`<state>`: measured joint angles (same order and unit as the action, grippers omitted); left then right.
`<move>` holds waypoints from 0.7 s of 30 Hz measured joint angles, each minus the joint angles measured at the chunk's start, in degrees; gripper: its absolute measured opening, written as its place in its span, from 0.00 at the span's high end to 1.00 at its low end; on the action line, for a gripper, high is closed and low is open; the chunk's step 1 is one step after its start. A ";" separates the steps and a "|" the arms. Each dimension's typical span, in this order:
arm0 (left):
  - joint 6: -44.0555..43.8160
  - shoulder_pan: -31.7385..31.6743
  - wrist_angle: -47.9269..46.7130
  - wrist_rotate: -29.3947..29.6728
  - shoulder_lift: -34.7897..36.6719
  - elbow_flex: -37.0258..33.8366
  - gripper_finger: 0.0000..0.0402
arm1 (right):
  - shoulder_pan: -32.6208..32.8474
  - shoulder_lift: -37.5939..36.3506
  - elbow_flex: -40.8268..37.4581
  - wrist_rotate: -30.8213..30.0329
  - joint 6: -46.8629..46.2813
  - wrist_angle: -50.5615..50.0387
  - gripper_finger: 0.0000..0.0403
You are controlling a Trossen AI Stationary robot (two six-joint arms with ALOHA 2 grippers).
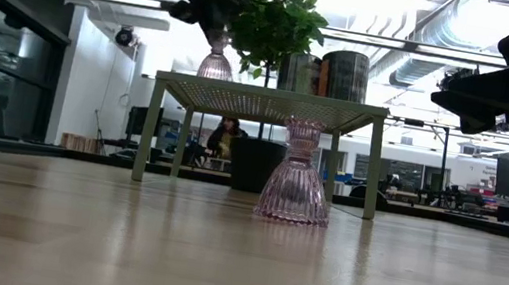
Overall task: Pick & Place candle stick holders
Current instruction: Put the left pink glass candle holder on the shelf
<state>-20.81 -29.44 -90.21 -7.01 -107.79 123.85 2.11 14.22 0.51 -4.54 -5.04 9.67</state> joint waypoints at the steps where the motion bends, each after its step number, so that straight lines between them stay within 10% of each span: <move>1: 1.02 0.28 0.12 -0.08 0.00 0.00 0.94 | -0.02 0.01 0.01 -0.01 0.02 -0.02 0.54; 21: 1.66 2.08 0.54 6.38 2.62 -0.02 0.95 | -0.01 0.01 0.00 0.00 0.03 -0.15 0.54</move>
<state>-19.15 -27.35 -89.67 -0.63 -105.17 123.83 2.10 14.23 0.51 -4.54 -5.02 9.52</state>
